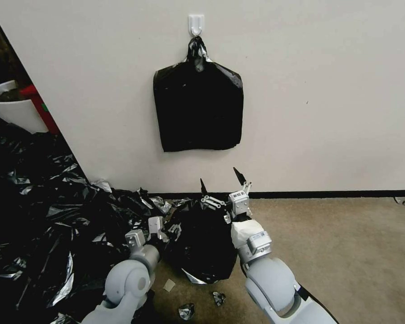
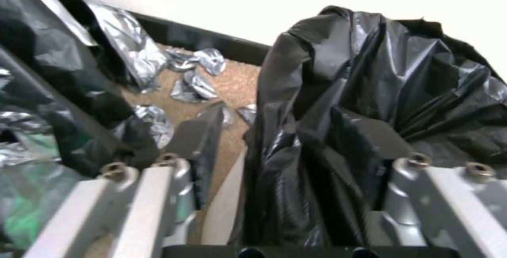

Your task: Place a trash bag onto the trash bin.

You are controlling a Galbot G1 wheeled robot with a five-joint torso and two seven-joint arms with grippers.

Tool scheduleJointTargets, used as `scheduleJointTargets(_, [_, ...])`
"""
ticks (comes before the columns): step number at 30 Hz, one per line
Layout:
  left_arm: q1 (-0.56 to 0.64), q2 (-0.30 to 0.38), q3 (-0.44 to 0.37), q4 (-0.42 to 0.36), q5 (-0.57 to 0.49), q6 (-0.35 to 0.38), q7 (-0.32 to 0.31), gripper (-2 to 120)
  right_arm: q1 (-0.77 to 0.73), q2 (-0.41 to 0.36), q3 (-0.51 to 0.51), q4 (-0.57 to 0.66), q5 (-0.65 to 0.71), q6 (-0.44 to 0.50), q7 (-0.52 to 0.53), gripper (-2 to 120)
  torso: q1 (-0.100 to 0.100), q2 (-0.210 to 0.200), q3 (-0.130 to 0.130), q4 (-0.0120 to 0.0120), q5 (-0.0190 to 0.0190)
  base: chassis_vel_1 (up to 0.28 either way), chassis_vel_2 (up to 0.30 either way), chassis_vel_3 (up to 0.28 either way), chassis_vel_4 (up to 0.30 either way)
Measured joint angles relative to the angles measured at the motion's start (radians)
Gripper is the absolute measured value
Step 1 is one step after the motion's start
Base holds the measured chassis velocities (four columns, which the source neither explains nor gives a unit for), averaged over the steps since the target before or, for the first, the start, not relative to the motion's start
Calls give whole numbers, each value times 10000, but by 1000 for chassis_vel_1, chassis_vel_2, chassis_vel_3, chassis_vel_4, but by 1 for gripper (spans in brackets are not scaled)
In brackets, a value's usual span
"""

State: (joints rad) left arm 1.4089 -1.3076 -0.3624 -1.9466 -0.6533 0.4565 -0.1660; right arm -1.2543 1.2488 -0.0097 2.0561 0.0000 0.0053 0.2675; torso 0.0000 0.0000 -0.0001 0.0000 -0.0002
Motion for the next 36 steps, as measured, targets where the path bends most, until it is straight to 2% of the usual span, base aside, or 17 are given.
scheduleJointTargets(3, [153, 29, -104, -212, 116, -167, 52, 66, -20, -1, 35, -24, 2, 14, 70, 100, -1, 0, 0, 1, 1, 0, 0, 0, 0])
scheduleJointTargets(4, [364, 79, -212, -470, 453, -852, 151, 73, -36, 41, 162, -130, 27, 22, 460, 100, 0, 0, 0, 0, 0, 0, 0, 0, 0])
scheduleJointTargets(5, [409, 91, -238, -515, 568, -1180, 177, 74, -35, 59, 187, -164, 47, 37, 569, 100, 0, 0, 0, 1, 0, 0, 0, 0, 0])
scheduleJointTargets(6, [409, 91, -238, -515, 568, -1180, 177, 74, -35, 59, 187, -164, 47, 37, 569, 100, 0, 0, 0, 1, 0, 0, 0, 0, 0])
scheduleJointTargets(7, [530, 111, -363, -551, 1232, -3064, 359, 82, 5, 189, 401, -488, 223, 324, 1037, 100, 0, 0, 0, 1, 3, 0, 0, 0, 0])
scheduleJointTargets(8, [512, 83, -600, -499, 2014, -4386, 514, 87, 47, 326, 722, -829, 245, 693, 1175, 100, 0, 0, 0, 2, 2, 0, 0, 0, 0])
scheduleJointTargets(9, [512, 83, -600, -499, 2014, -4386, 514, 87, 47, 326, 722, -829, 245, 693, 1175, 100, 0, 0, 0, 2, 2, 0, 0, 0, 0])
scheduleJointTargets(10, [439, 33, -1020, -417, 2777, -5472, 691, 93, 48, 488, 1113, -1145, 51, 1222, 1117, 100, 0, 0, 0, 1, 1, 0, 0, 0, 0])
scheduleJointTargets(12, [355, 39, -1827, -417, 3464, -6559, 813, 98, -75, 871, 1878, -1539, -658, 2189, 897, 100, 0, -1, 1, 0, 1, 0, 0, 0, 0])
scheduleJointTargets(13, [364, 106, -2185, -493, 3511, -6672, 827, 99, -209, 1096, 2271, -1609, -994, 2450, 842, 100, 0, 0, 1, 0, -1, 0, 0, 0, 0])
scheduleJointTargets(14, [364, 106, -2185, -493, 3511, -6672, 827, 99, -209, 1096, 2271, -1609, -994, 2450, 842, 100, 0, 0, 1, 0, -1, 0, 0, 0, 0])
scheduleJointTargets(16, [368, 326, -2900, -647, 3395, -6766, 1100, 100, -636, 1491, 2896, -1551, -1081, 2561, 748, 100, 0, 0, 1, 0, 5, 0, 0, 0, 0])
scheduleJointTargets(36, [353, 381, -2983, -670, 3236, -6718, 1193, 100, -783, 1578, 3024, -1421, -924, 2437, 687, 100, 0, 0, 1, 0, 2, 0, 0, 0, 0])
